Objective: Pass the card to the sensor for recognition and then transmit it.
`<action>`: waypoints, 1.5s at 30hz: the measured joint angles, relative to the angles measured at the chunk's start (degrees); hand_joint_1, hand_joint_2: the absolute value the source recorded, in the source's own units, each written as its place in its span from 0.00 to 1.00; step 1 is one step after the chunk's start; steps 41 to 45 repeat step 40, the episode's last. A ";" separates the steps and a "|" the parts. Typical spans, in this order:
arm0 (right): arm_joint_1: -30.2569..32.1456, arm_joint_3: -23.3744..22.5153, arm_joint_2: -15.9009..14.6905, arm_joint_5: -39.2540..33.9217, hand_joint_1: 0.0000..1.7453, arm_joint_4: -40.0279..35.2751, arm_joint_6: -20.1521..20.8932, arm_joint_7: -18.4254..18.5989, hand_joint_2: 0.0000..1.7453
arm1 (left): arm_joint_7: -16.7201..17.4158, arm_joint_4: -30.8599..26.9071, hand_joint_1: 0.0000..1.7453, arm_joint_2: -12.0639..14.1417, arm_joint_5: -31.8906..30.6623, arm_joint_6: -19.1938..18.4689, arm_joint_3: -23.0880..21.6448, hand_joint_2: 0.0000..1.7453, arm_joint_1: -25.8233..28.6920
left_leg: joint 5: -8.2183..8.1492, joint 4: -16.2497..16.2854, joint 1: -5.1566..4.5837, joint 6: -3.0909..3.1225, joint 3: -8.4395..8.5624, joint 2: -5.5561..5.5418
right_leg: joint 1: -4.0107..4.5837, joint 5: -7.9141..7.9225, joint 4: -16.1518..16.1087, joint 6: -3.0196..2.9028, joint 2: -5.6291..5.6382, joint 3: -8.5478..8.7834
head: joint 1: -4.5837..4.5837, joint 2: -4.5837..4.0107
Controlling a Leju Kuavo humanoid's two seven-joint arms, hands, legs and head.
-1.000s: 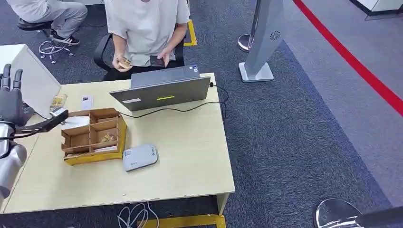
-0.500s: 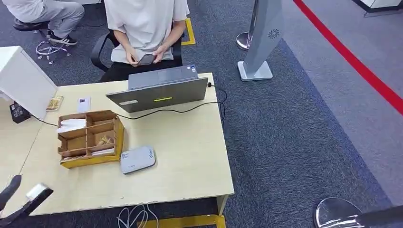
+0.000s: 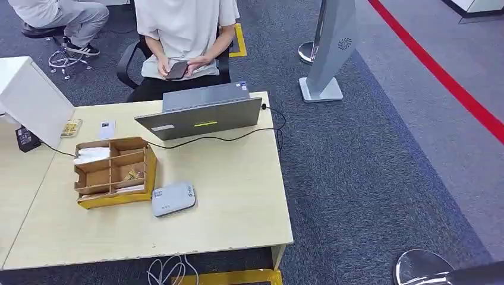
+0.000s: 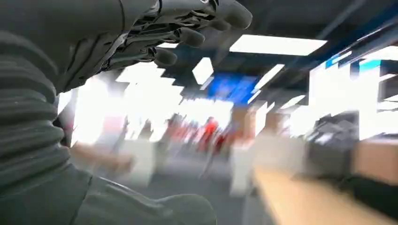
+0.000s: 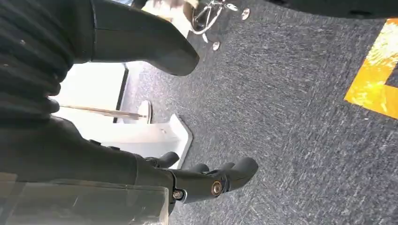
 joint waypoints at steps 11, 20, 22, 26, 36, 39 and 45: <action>-0.76 0.72 0.02 3.77 0.00 -0.02 0.11 -0.70 0.00 | 6.81 31.32 0.00 -11.70 43.51 -11.90 11.35 1.00 -3.66 | 0.07 0.07 -0.28 0.19 0.01 -0.56 | -0.33 -0.04 -0.17 0.28 -0.54 0.24 | 0.08 0.00; -1.21 0.94 0.15 10.56 0.00 -0.02 0.81 -1.44 1.00 | 21.47 40.11 0.00 -24.50 36.74 -12.23 10.55 1.00 -5.66 | 0.04 0.21 -0.35 0.43 0.00 -0.55 | -0.39 0.10 -0.22 0.50 -0.53 0.28 | 0.19 0.00; -1.31 0.94 0.28 11.98 0.00 -0.02 0.66 -1.38 1.00 | 23.50 40.90 0.00 -26.51 31.55 -13.13 7.92 1.00 -5.85 | 0.04 0.22 -0.32 0.43 -0.01 -0.55 | -0.36 0.10 -0.22 0.50 -0.52 0.28 | 0.28 0.00; -1.46 0.94 0.46 13.20 0.00 -0.02 0.61 -1.07 1.00 | 24.10 41.69 0.00 -29.66 28.20 -14.94 2.97 1.00 -6.26 | 0.03 0.24 -0.30 0.44 0.00 -0.54 | -0.34 0.10 -0.21 0.50 -0.52 0.29 | 0.13 0.00; -0.85 -2.01 0.48 15.39 0.00 -0.37 1.18 -1.66 0.00 | 24.21 41.95 0.00 -30.99 28.59 -15.64 -3.77 0.00 -5.67 | 0.02 0.22 -0.25 0.44 -0.01 -0.54 | -0.27 0.07 -0.20 0.48 -0.51 0.28 | 0.09 0.00; -0.21 -5.14 0.48 17.71 0.00 -0.81 1.99 -2.49 0.00 | 24.58 41.95 0.00 -30.62 29.51 -15.79 -6.94 0.00 -5.08 | 0.02 0.22 -0.25 0.44 -0.02 -0.54 | -0.27 0.07 -0.20 0.48 -0.51 0.27 | 0.09 0.00; 0.05 -6.52 0.48 18.69 0.00 -1.05 2.30 -2.86 0.00 | 24.69 41.95 0.00 -30.45 29.94 -16.08 -8.40 0.00 -4.83 | 0.02 0.22 -0.25 0.45 -0.02 -0.54 | -0.27 0.07 -0.20 0.48 -0.52 0.27 | 0.09 0.00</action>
